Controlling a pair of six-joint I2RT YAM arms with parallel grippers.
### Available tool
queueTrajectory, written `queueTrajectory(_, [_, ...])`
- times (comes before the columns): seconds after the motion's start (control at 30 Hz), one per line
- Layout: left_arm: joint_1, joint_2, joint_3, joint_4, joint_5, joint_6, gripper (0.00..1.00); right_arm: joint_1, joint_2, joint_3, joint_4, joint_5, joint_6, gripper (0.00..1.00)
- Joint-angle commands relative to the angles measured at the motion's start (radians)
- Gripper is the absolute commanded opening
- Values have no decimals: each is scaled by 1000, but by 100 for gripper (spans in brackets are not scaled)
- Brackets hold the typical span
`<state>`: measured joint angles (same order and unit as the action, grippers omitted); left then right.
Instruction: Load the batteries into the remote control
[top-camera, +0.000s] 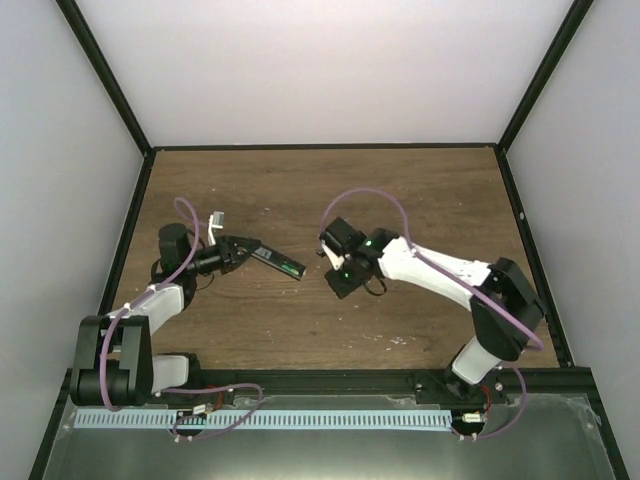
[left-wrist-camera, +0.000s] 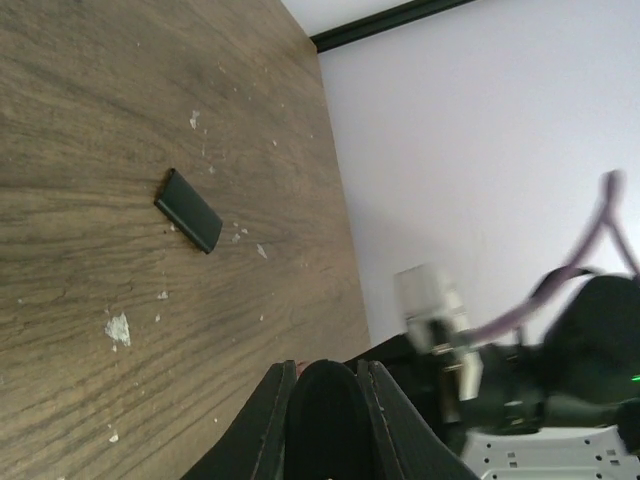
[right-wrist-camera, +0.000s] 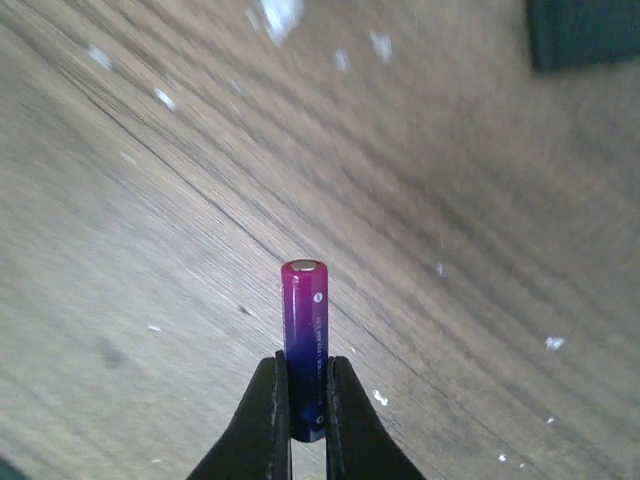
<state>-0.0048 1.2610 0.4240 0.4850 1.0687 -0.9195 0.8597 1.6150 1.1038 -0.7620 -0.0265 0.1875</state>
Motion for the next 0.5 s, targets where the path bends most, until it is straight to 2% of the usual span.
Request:
queueTrajectory(0.0, [5,-29,-11,-37,45,56,0,-5,-67,182,-141,-64,-105,1])
queueTrajectory(0.2, [2,-31,-11,-53,117,78,0,-5,-14,408,-304,-219,-176,1])
queueTrajectory(0.47, [-66,-9,13,-51,176,99,0,-1,64,526,-429,-362,-225,1])
